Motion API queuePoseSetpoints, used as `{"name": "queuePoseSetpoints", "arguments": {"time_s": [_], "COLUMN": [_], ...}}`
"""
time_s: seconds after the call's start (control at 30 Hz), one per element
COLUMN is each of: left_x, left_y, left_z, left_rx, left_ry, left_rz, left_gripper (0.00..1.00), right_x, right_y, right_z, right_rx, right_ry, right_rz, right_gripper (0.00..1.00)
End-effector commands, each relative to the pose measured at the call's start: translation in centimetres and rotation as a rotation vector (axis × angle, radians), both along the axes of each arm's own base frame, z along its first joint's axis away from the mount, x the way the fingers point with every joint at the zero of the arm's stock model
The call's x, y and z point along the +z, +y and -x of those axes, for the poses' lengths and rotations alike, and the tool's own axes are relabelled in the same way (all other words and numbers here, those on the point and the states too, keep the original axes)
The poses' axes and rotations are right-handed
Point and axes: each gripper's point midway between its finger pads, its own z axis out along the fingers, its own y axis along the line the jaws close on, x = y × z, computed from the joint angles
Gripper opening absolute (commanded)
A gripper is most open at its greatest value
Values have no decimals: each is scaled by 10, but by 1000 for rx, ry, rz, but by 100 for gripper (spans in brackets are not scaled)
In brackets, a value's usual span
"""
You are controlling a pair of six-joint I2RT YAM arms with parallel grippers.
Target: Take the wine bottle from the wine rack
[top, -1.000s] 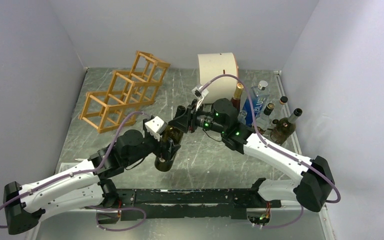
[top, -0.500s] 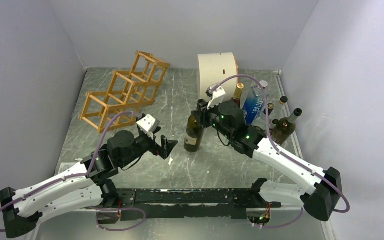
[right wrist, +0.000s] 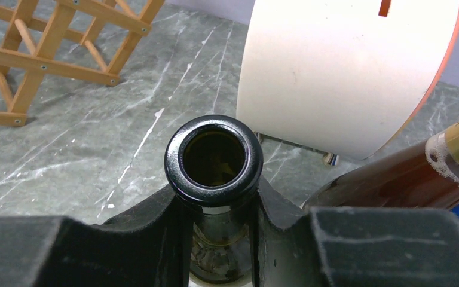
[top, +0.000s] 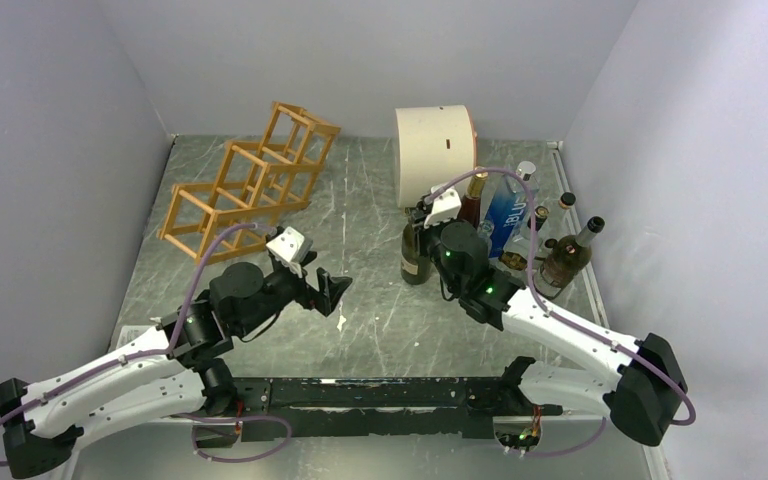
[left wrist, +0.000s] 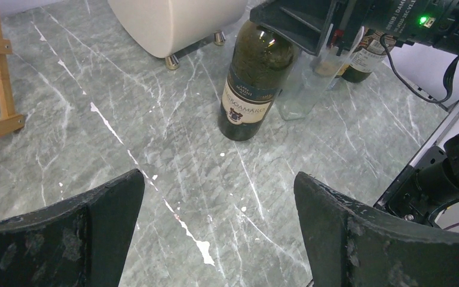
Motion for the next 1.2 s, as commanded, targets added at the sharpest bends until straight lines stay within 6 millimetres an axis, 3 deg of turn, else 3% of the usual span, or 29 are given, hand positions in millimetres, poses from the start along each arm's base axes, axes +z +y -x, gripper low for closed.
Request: {"name": "queuePoseSetpoints", "arguments": {"time_s": [0.0, 0.07, 0.37, 0.73, 0.87, 1.0, 1.17], "left_x": [14, 15, 15, 25, 36, 53, 104], "left_y": [6, 7, 7, 26, 45, 76, 134], "left_z": [-4, -5, -10, -23, -41, -73, -116], "left_rx": [38, 44, 60, 173, 242, 303, 442], "left_ry": [-18, -21, -38, -61, -83, -109, -178], "left_rz": [23, 20, 2, 13, 5, 10, 12], "left_gripper": [99, 99, 100, 99, 99, 99, 99], "right_x": [29, 23, 21, 42, 63, 90, 135], "right_y": [-5, -7, -7, -8, -10, -13, -31], "right_z": [-3, 0, 1, 3, 6, 8, 1], "right_rx": [-29, -30, -26, -19, -14, -10, -61], "right_ry": [-102, -90, -62, -64, -78, -94, -97], "right_rz": [-83, -85, -72, -72, -85, -100, -147], "right_gripper": [0, 0, 50, 85, 93, 100, 100]}}
